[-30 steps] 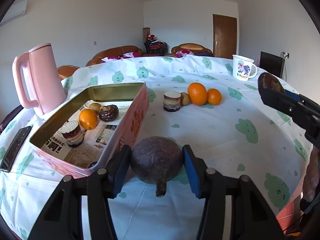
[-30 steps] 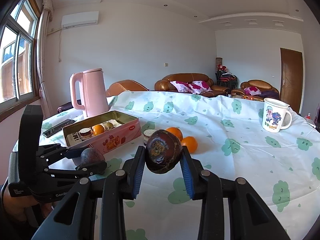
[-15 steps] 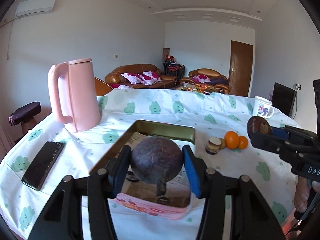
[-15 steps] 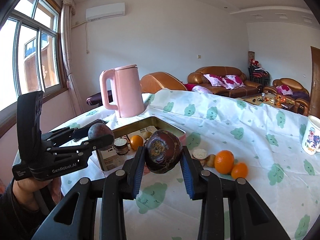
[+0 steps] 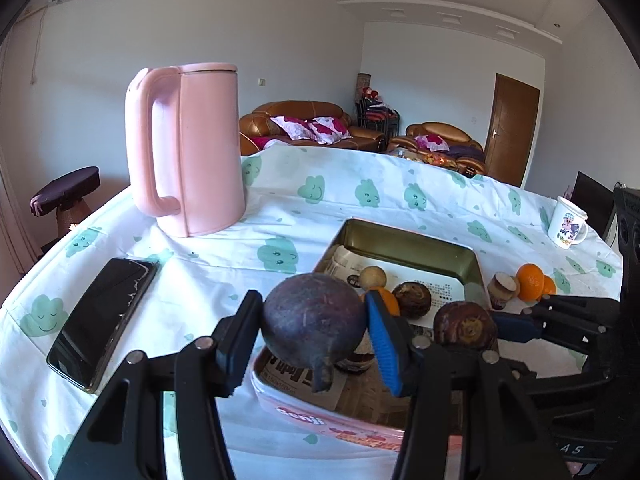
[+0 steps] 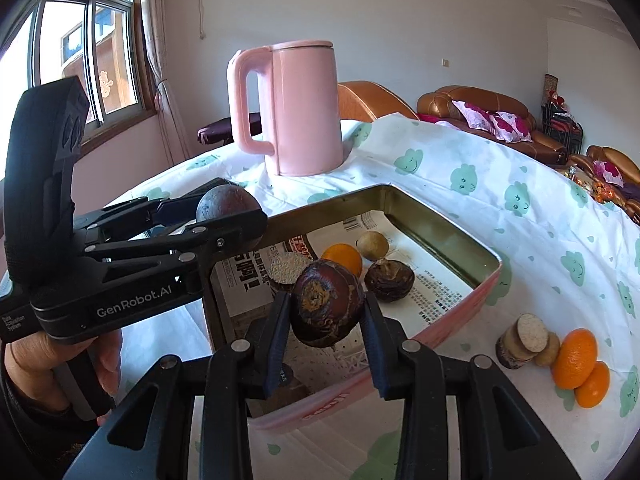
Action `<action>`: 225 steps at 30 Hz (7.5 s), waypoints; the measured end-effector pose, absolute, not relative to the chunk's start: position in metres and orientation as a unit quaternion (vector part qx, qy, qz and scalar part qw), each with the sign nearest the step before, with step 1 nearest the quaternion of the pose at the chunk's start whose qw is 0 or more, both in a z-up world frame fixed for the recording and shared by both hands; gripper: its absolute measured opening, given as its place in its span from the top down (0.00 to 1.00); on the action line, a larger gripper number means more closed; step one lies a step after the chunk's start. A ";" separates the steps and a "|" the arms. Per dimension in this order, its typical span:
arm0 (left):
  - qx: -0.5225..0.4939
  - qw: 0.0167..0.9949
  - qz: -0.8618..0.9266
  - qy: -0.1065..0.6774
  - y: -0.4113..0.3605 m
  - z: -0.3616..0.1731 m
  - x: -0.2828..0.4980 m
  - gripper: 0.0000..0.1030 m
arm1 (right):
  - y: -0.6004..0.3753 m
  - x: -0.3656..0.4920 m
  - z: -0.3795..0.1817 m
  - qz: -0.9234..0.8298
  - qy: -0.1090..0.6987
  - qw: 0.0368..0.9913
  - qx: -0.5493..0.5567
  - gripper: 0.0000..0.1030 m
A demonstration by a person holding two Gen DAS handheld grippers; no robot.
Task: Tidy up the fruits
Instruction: 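Lower the purple fruit and dark brown fruit into the tin and open both grippers, then grasp the small white-topped round jar with the right gripper while the left gripper grasps an orange, then carry the held jar and orange over the pink tin, then lower the jar and orange into the tin and open both grippers, then grasp a small mandarin with the right gripper while the left gripper grasps a small brown round fruit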
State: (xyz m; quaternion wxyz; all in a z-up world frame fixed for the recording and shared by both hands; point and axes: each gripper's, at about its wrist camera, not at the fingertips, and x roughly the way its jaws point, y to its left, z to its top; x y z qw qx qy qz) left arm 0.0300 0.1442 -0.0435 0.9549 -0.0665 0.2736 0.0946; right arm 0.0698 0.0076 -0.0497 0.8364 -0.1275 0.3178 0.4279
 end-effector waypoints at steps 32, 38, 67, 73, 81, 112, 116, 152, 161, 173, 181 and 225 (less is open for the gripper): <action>0.011 0.970 0.026 0.243 0.006 -0.012 0.086 0.14 | -0.148 0.133 -0.034 0.280 0.287 0.906 -0.133 0.57; -0.014 0.971 0.075 0.225 0.053 0.000 0.075 0.09 | -0.088 0.149 -0.047 0.332 0.315 0.867 -0.196 0.57; 0.009 0.966 -0.017 0.258 -0.022 -0.014 0.098 0.05 | -0.192 0.153 -0.035 0.171 0.294 0.937 -0.079 0.63; 0.029 0.951 -0.050 0.303 -0.062 -0.036 0.132 0.12 | -0.217 0.155 -0.043 0.140 0.299 0.942 -0.055 0.63; 0.030 0.930 -0.066 0.361 -0.087 -0.062 0.173 0.44 | -0.223 0.152 -0.043 0.143 0.295 0.944 -0.048 0.62; 0.011 0.954 -0.083 0.288 -0.081 -0.043 0.149 0.63 | -0.231 0.134 -0.033 0.162 0.239 0.957 -0.035 0.62; 0.014 0.960 -0.076 0.270 -0.080 -0.039 0.143 0.63 | -0.232 0.132 -0.031 0.165 0.229 0.959 -0.033 0.62; -0.020 0.973 -0.054 0.224 -0.035 -0.022 0.096 0.63 | -0.177 0.109 -0.001 0.230 0.186 0.954 -0.052 0.62; -0.036 0.975 -0.017 0.217 0.016 -0.011 0.076 0.63 | -0.124 0.110 0.004 0.282 0.196 0.937 -0.058 0.62; -0.065 0.965 0.051 0.250 0.107 -0.016 0.081 0.63 | -0.040 0.113 -0.020 0.342 0.237 0.904 -0.093 0.63; -0.082 0.955 0.067 0.277 0.127 -0.032 0.088 0.63 | -0.013 0.106 -0.031 0.365 0.248 0.889 -0.122 0.63; 0.013 0.956 -0.013 0.294 -0.020 -0.036 0.124 0.08 | -0.175 0.189 -0.079 0.265 0.420 0.866 -0.060 0.64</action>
